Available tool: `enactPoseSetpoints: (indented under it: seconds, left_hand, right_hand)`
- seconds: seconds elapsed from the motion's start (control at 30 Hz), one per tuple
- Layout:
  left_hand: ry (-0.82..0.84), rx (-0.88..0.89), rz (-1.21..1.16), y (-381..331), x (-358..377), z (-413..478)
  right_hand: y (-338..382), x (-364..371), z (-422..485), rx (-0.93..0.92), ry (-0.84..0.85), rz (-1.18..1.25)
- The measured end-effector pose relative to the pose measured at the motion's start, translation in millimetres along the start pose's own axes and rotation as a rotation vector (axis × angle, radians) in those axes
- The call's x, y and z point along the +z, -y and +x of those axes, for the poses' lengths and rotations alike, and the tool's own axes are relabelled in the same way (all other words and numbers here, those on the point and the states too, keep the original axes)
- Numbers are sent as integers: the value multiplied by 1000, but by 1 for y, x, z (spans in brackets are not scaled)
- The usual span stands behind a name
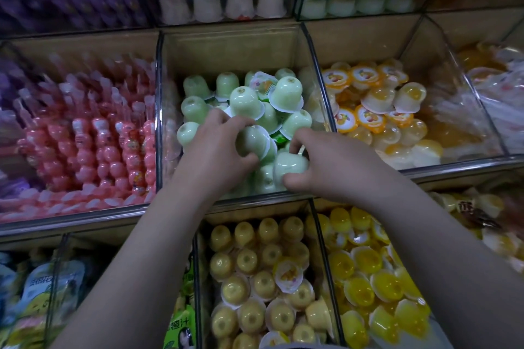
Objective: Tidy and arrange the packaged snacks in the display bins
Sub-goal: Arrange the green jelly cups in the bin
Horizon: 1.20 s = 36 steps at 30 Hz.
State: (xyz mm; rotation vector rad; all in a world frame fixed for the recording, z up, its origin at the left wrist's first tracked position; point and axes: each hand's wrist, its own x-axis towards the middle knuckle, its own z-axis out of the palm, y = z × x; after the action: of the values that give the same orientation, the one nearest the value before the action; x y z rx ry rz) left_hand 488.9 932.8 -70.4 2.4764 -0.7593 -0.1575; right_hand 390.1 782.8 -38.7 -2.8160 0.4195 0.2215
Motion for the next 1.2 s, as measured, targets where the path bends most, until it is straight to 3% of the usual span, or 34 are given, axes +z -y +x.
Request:
enactPoseSetpoints:
  seconds: [0.2, 0.37, 0.47, 0.6, 0.87, 1.0, 1.2]
  left_hand:
    - [-149, 4, -48, 5, 2, 5]
    - [-163, 20, -62, 8, 3, 5]
    - [-171, 40, -55, 10, 3, 3]
    - [-170, 28, -84, 11, 4, 1]
    - [-112, 42, -5, 12, 6, 0]
    - [-94, 51, 44, 10, 8, 3]
    - [-67, 22, 204, 4, 11, 5]
  right_hand:
    - [-3, -8, 12, 18, -216, 294]
    - [2, -4, 30, -6, -141, 415]
    - [3, 9, 38, -1, -184, 516]
    - [3, 25, 43, 4, -355, 409]
    - [7, 33, 46, 41, -303, 139]
    - [6, 35, 45, -106, -418, 79]
    - [2, 31, 48, -192, -334, 105]
